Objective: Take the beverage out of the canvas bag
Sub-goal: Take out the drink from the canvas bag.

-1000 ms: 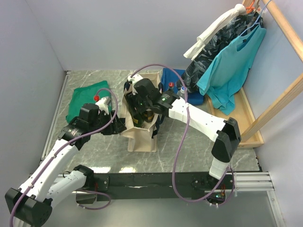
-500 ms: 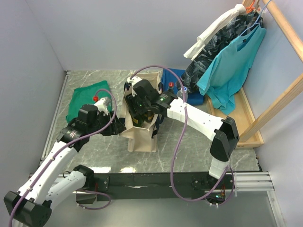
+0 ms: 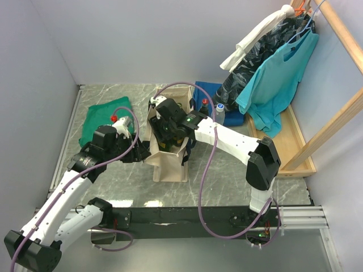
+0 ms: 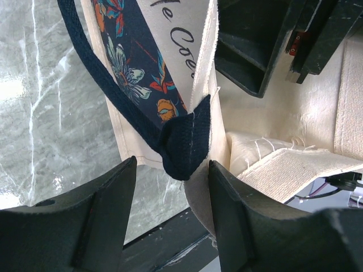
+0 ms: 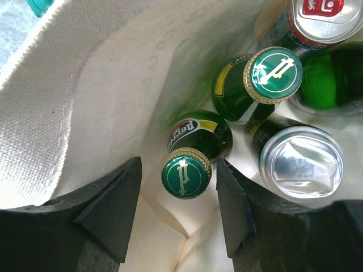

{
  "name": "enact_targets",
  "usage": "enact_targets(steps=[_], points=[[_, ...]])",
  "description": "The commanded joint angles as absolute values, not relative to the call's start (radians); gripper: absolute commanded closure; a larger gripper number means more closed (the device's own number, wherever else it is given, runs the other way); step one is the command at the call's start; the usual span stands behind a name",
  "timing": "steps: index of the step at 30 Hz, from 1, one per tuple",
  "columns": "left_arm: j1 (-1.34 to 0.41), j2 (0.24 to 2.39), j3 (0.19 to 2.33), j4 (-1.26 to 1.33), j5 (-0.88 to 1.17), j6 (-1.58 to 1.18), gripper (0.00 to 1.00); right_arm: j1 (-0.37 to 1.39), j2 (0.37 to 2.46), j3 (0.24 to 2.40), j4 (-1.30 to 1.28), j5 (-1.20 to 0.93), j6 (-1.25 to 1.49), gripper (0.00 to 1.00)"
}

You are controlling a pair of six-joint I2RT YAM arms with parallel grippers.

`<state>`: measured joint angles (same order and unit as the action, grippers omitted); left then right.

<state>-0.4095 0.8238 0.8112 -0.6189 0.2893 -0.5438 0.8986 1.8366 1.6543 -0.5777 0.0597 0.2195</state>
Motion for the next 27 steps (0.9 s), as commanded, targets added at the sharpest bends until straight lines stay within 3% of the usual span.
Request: enact_targets(steps=[1,3,6,17,27], points=[[-0.416,0.808,0.802,-0.657,0.287,-0.545,0.41,0.899,1.836,1.686,-0.563,0.054,0.227,0.39],[-0.416,0.808,0.802,-0.658,0.288,-0.543,0.41,0.899,1.839,1.687,-0.561,0.051,0.226,0.4],[-0.416,0.811,0.804,-0.66,0.284,-0.543,0.41,0.899,1.845,1.693,-0.564,0.043,0.222,0.51],[-0.416,0.813,0.804,-0.661,0.282,-0.546,0.41,0.899,1.836,1.715,-0.586,0.017,0.209,1.0],[-0.416,0.811,0.804,-0.661,0.275,-0.549,0.41,0.913,1.778,1.747,-0.577,0.023,0.187,1.0]])
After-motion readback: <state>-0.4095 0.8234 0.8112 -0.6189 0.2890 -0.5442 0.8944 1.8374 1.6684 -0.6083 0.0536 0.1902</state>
